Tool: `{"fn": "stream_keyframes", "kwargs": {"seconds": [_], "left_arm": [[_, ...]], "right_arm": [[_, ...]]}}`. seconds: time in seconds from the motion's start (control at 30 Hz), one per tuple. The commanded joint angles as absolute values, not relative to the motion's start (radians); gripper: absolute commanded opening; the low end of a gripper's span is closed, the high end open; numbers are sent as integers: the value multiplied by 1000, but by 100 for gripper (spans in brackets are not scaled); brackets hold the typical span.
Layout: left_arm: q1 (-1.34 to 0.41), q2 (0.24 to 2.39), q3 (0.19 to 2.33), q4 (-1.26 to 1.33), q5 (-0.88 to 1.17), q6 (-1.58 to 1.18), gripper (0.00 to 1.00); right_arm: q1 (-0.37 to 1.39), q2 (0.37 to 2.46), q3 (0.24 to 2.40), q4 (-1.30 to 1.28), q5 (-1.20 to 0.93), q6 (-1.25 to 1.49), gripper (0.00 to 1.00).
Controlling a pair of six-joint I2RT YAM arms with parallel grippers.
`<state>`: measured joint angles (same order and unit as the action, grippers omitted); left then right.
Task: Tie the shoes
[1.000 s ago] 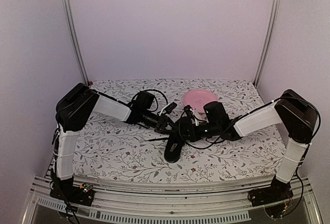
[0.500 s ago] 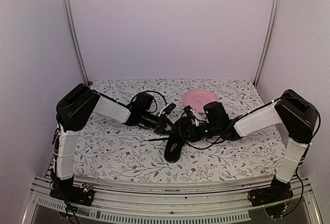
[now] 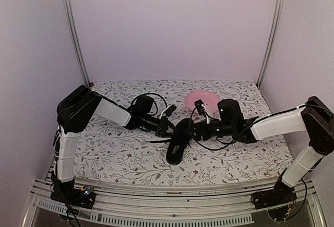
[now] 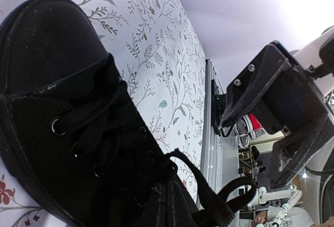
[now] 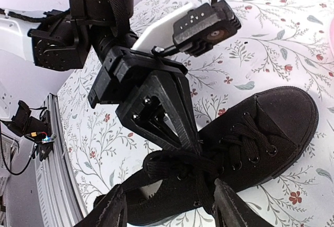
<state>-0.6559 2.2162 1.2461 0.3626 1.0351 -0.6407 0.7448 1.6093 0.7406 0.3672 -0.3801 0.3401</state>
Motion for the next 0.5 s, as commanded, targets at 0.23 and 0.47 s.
{"fn": "stream_keyframes", "kwargs": {"seconds": [0.23,0.47], "left_arm": [[-650,2174,1229,384,1025,-644,0],[-650,2174,1225,388,1025,-645,0]], "right_arm": [[770,1732,879,369,-406,323,52],[783,1781,901,382,-417,337,26]]}}
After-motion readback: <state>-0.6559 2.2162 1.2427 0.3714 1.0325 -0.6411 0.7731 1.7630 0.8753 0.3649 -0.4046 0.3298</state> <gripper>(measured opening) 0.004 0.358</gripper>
